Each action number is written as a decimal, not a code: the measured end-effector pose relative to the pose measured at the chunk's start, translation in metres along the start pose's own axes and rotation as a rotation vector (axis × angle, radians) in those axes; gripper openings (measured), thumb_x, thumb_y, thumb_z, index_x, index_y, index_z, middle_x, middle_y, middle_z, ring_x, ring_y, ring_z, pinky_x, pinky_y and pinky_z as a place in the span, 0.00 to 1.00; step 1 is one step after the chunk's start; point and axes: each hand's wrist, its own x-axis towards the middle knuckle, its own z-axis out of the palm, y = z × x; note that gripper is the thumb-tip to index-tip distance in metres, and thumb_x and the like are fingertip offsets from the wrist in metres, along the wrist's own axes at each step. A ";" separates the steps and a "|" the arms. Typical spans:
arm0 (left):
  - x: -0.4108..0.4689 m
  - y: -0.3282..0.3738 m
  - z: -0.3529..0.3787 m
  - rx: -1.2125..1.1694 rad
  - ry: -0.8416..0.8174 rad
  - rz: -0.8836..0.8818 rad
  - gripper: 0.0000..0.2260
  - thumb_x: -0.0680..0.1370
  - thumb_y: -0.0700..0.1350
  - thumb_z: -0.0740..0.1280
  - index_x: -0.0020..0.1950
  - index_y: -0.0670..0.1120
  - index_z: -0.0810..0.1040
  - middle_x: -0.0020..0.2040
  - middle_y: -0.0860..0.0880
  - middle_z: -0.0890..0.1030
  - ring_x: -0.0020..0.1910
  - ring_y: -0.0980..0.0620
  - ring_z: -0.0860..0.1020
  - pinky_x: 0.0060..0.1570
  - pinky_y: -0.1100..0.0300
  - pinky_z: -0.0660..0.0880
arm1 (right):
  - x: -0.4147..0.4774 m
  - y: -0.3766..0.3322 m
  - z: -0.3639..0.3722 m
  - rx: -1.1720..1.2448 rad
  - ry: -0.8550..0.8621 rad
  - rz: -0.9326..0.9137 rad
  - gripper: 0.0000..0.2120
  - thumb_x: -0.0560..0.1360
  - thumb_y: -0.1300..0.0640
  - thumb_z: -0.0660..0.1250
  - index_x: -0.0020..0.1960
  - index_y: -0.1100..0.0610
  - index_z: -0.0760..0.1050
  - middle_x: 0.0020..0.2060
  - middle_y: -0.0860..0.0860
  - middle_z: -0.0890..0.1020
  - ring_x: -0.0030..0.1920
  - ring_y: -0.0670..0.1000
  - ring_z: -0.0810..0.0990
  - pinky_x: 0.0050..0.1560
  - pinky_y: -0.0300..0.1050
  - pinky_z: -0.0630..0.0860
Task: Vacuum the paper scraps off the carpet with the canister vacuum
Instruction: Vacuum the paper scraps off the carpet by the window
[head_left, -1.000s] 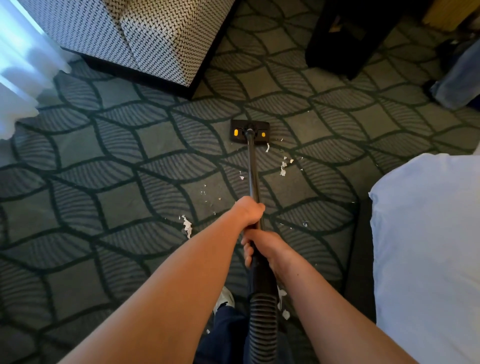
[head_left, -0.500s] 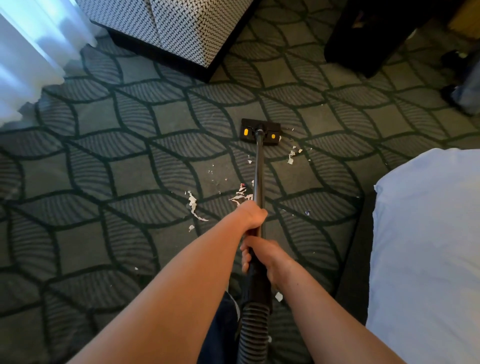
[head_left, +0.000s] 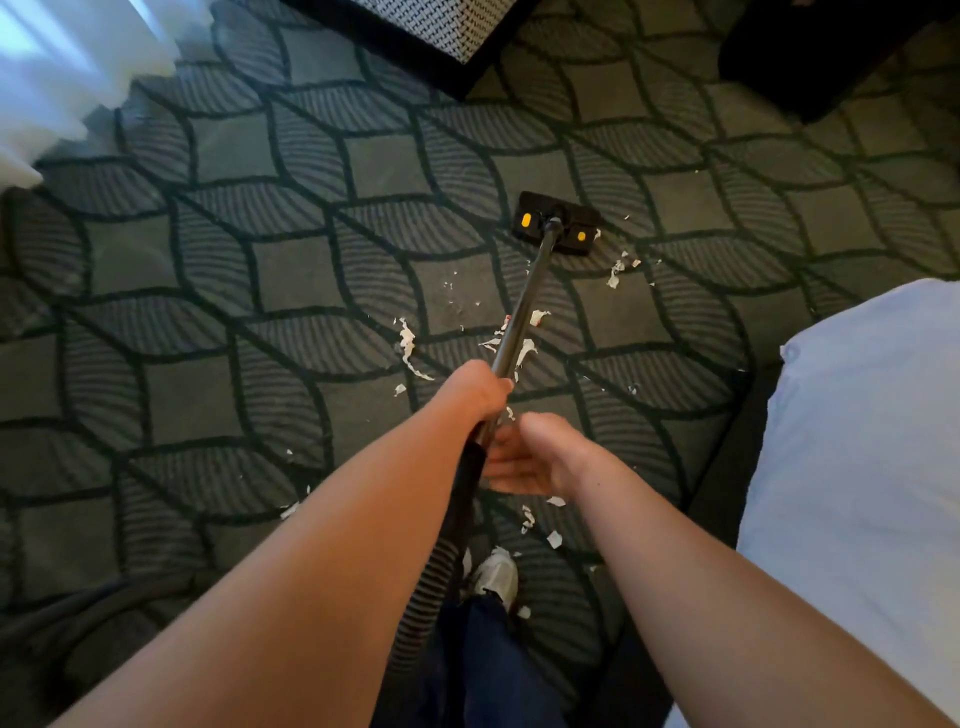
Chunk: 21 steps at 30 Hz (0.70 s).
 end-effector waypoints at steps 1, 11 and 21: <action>0.000 -0.002 -0.002 0.000 0.008 -0.013 0.20 0.80 0.52 0.62 0.63 0.38 0.76 0.51 0.42 0.80 0.50 0.43 0.79 0.51 0.54 0.75 | 0.006 -0.002 -0.001 -0.017 0.076 -0.020 0.13 0.80 0.61 0.54 0.46 0.60 0.78 0.41 0.58 0.83 0.43 0.56 0.84 0.50 0.54 0.82; -0.018 -0.009 0.002 -0.345 -0.102 -0.184 0.18 0.80 0.54 0.60 0.55 0.39 0.75 0.35 0.45 0.79 0.31 0.49 0.78 0.39 0.54 0.80 | 0.055 -0.026 0.007 0.178 0.151 -0.085 0.12 0.81 0.54 0.59 0.55 0.59 0.78 0.41 0.55 0.83 0.37 0.52 0.81 0.31 0.43 0.76; -0.029 -0.031 0.011 -0.349 -0.008 -0.260 0.24 0.80 0.61 0.54 0.45 0.44 0.79 0.30 0.50 0.78 0.26 0.52 0.75 0.35 0.57 0.79 | 0.083 -0.054 0.031 0.214 0.103 0.038 0.08 0.83 0.56 0.59 0.56 0.60 0.71 0.45 0.58 0.78 0.46 0.54 0.80 0.48 0.51 0.79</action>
